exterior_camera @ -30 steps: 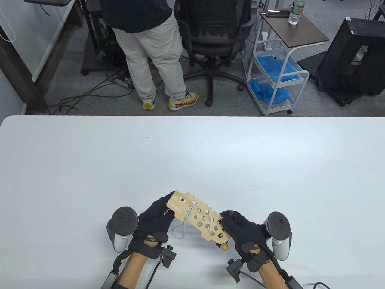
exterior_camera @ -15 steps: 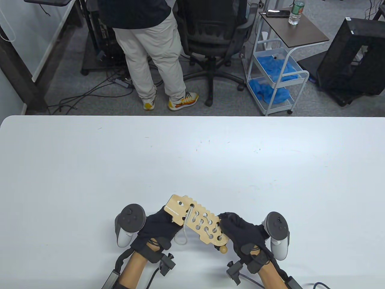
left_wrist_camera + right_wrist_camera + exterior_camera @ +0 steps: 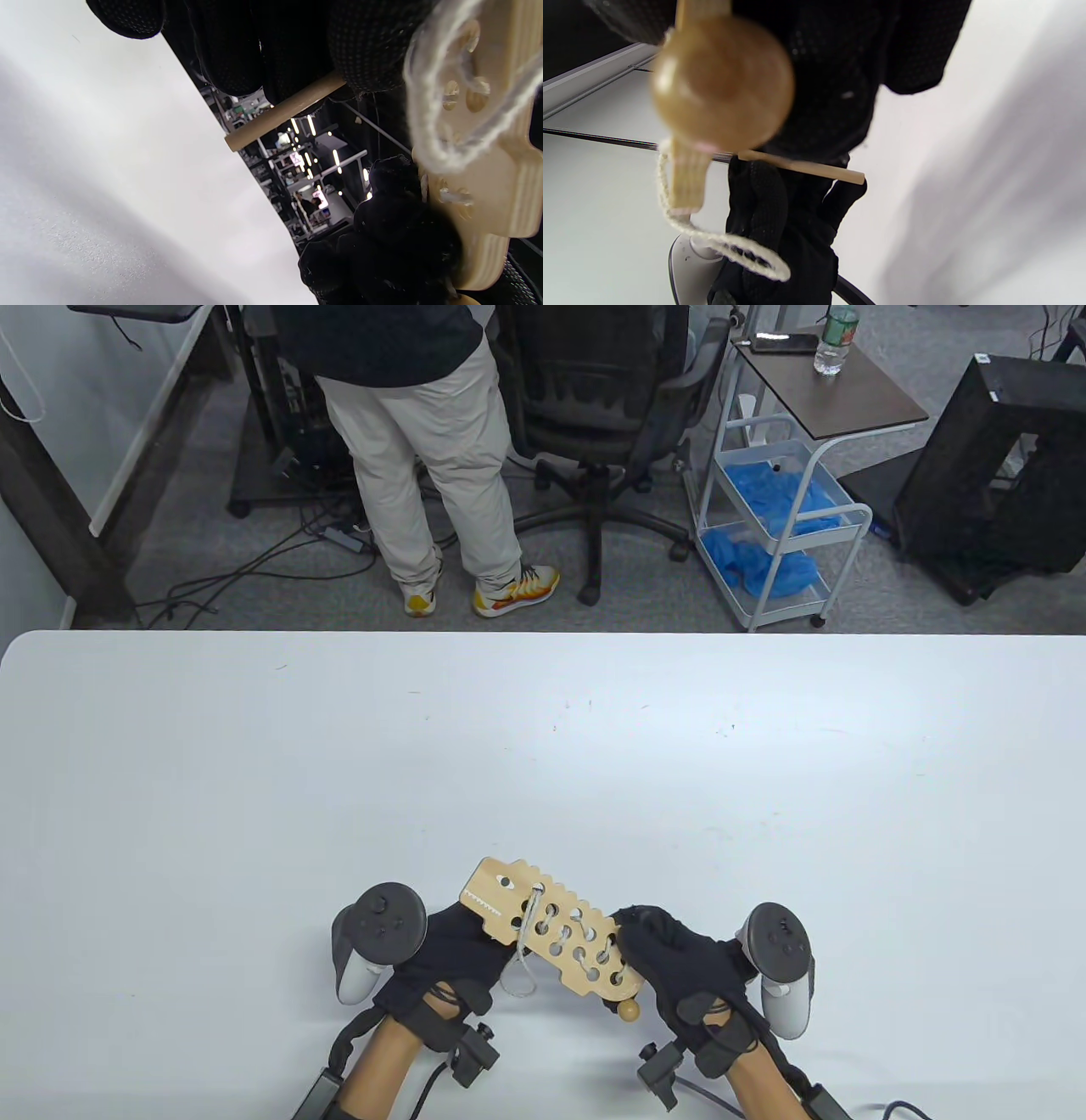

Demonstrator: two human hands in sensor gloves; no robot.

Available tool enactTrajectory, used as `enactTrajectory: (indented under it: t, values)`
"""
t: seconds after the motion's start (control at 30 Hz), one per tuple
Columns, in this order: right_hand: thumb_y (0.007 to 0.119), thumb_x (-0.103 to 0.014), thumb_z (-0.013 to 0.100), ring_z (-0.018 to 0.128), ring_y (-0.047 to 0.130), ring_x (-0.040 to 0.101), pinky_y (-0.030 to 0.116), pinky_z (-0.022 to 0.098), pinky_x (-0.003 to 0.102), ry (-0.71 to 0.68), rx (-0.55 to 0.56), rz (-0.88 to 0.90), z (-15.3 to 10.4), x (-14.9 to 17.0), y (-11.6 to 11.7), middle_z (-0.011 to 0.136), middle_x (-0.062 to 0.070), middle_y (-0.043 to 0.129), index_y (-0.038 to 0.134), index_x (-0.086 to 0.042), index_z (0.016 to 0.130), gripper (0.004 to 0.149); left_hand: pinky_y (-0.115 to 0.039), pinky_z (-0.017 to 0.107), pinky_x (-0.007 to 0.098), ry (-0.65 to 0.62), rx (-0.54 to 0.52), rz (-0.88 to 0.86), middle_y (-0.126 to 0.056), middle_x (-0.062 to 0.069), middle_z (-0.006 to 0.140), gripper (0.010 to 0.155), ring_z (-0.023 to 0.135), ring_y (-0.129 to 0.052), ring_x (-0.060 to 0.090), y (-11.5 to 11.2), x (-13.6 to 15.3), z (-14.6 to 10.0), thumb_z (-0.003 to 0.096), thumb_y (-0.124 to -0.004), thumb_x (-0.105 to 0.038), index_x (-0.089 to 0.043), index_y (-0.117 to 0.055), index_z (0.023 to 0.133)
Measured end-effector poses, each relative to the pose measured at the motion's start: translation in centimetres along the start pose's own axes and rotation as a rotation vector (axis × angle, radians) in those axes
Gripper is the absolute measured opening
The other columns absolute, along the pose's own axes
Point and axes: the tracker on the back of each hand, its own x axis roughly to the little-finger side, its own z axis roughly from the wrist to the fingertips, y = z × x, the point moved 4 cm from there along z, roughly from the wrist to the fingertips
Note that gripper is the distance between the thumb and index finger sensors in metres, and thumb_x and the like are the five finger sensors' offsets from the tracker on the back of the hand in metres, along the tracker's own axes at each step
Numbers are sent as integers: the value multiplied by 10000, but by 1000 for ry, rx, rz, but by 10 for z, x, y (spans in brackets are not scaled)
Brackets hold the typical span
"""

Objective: Remove rope from all holes on crocodile lacing toy

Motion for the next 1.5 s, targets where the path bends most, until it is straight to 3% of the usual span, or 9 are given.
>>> enactTrajectory:
  t: [0.2,0.27,0.57,0.93,1.5]
  values:
    - [738,-455,456,339,1057,210,812,509,524,7,12,-12,0,2,-2,550,57,999,785,-163,805,458,-628,701,654,5,-26,4,-942,-42,890,475,845,-860,238,2,-1,-1,450,-858,-384,-381,-838,925]
    - [738,-455,456,339,1057,210,812,509,525,11,19,-14,1,4,-4,551,55,999,785,-163,805,458,-630,702,651,5,-33,-2,-941,-49,885,471,841,-861,230,3,0,-1,472,-817,-434,-402,-805,942]
    - [737,-454,456,343,1057,210,811,510,524,27,46,-22,1,7,-8,553,56,998,783,-163,807,458,-641,699,637,24,-103,20,-921,-48,866,511,807,-875,217,13,3,-3,491,-807,-416,-489,-674,979]
    - [742,-455,455,343,1058,212,811,508,524,46,87,-28,1,11,-15,552,57,999,783,-161,806,460,-662,691,623,121,-236,72,-918,-41,926,443,855,-868,229,31,15,-8,496,-795,-432,-466,-742,935]
    - [749,-456,452,334,1060,213,815,499,525,90,209,-76,1,19,-36,546,60,1002,788,-157,802,462,-663,693,614,166,-278,100,-902,-34,932,446,843,-867,223,40,22,-10,495,-796,-422,-464,-752,936]
